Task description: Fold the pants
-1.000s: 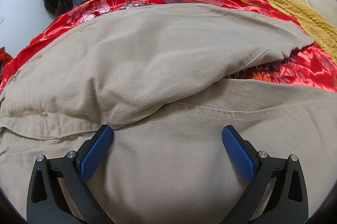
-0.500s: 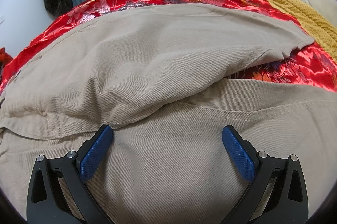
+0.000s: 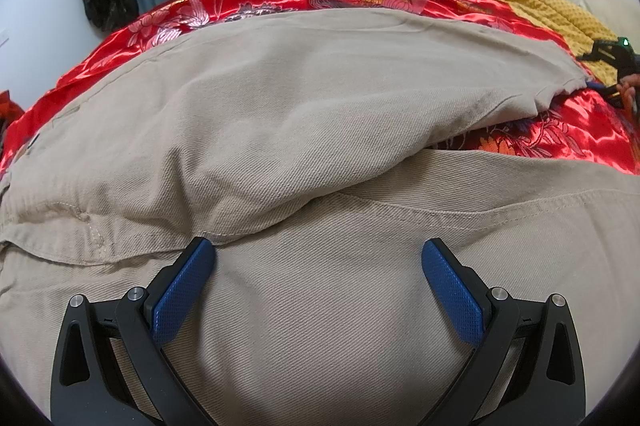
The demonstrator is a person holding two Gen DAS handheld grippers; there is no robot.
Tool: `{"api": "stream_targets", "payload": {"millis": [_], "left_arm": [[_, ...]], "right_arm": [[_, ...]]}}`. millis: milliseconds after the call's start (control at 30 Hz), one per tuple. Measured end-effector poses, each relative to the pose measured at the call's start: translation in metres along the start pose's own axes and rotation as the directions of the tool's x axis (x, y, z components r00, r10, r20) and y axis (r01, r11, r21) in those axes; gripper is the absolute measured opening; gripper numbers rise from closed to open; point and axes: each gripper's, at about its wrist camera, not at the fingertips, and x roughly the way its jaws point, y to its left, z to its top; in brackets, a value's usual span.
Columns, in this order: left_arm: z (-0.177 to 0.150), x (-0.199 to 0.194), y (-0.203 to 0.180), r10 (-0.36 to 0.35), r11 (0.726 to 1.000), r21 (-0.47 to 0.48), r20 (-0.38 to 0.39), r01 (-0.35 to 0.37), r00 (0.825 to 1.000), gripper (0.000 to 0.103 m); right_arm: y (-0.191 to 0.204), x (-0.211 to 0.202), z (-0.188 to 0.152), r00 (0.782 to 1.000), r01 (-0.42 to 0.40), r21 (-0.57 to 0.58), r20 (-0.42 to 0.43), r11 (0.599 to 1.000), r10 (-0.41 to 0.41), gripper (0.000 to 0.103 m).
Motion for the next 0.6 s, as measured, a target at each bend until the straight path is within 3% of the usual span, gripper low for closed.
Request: {"api": "stream_targets", "payload": {"millis": [67, 100, 167, 233, 267, 400, 500, 600], "left_arm": [[0.0, 0.0, 0.0, 0.001, 1.0, 0.0, -0.001, -0.001, 1.0, 0.102], [0.0, 0.0, 0.0, 0.001, 1.0, 0.001, 0.0, -0.001, 1.0, 0.103], [0.0, 0.0, 0.0, 0.001, 1.0, 0.0, 0.0, -0.001, 1.0, 0.102], [0.0, 0.0, 0.0, 0.001, 1.0, 0.001, 0.0, -0.001, 1.0, 0.102], [0.0, 0.0, 0.0, 0.003, 1.0, 0.002, 0.0, -0.003, 1.0, 0.103], [0.001, -0.001, 0.0, 0.006, 1.0, 0.004, -0.001, -0.006, 1.0, 0.103], [0.001, 0.0, 0.0, 0.006, 1.0, 0.005, -0.002, -0.006, 1.0, 0.103], [0.002, 0.0, 0.0, 0.005, 1.0, 0.004, -0.001, -0.005, 1.0, 0.103]], "right_arm": [[0.004, 0.002, -0.002, 0.999, 0.047, -0.043, 0.011, 0.998, -0.047, 0.043], [0.002, -0.001, -0.002, 0.999, 0.049, -0.044, 0.021, 0.998, -0.048, 0.042], [-0.002, -0.01, -0.005, 0.998, 0.044, -0.022, 0.037, 0.999, -0.043, 0.047], [-0.011, -0.022, -0.011, 0.997, -0.004, 0.035, 0.072, 0.999, 0.002, 0.063], [-0.013, -0.024, -0.01, 0.997, -0.028, 0.035, 0.077, 0.999, 0.025, 0.066], [-0.01, -0.013, 0.005, 1.0, -0.007, -0.022, 0.026, 1.0, 0.007, 0.066], [-0.02, -0.005, 0.014, 0.999, 0.009, 0.042, 0.035, 0.999, -0.011, 0.064], [-0.025, 0.001, 0.015, 0.998, 0.022, 0.084, 0.056, 0.996, -0.026, 0.056]]}}
